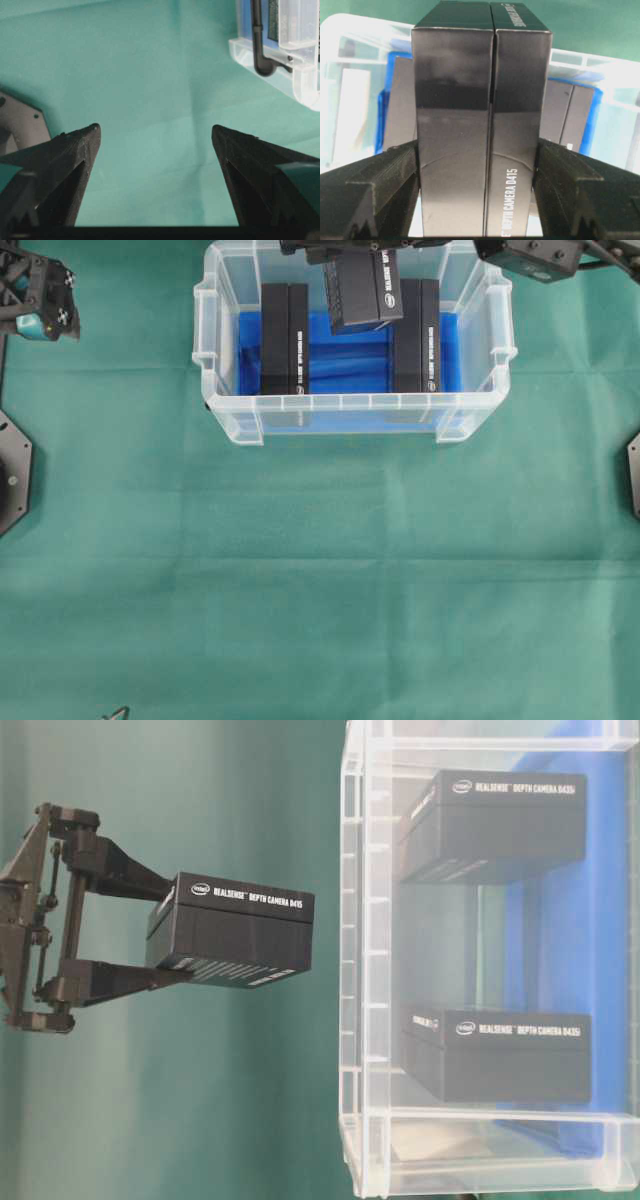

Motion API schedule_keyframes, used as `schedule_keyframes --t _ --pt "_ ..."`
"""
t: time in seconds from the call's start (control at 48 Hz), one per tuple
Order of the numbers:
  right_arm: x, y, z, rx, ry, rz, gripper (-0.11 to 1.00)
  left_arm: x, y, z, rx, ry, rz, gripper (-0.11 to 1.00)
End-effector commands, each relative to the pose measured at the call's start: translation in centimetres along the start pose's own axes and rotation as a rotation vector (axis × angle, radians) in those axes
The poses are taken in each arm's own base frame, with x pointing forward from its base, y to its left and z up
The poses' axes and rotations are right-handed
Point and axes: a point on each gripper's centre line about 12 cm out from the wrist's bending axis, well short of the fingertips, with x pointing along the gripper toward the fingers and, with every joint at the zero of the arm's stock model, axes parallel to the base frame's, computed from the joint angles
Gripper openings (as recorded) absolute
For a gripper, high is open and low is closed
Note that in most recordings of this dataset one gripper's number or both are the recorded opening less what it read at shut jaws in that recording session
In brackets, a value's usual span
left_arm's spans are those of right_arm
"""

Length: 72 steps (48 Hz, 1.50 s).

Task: Take out the box from the case.
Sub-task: 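Lift the black box up out of the case with the right gripper, then carry the box toward the front of the case with the right gripper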

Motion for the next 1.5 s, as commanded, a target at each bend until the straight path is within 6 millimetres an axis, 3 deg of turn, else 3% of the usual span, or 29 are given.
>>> schedule_keyframes --t 0.0,0.604,1.291,1.478 --pt "-3.6 -0.5 0.1 0.015 -0.023 0.076 0.68 -0.5 -0.2 0.2 0.0 -0.015 -0.018 0.93" --pt "-5.7 0.8 -5.8 0.046 -0.026 0.105 0.68 -0.5 -0.2 0.2 0.001 -0.018 -0.014 0.93" --pt "-8.2 1.7 -16.2 0.064 0.047 0.149 0.68 -0.5 -0.2 0.2 -0.009 -0.017 -0.016 0.93" --pt "-8.9 1.5 -18.2 0.083 0.067 0.162 0.68 -0.5 -0.2 0.2 -0.012 -0.017 -0.017 0.93"
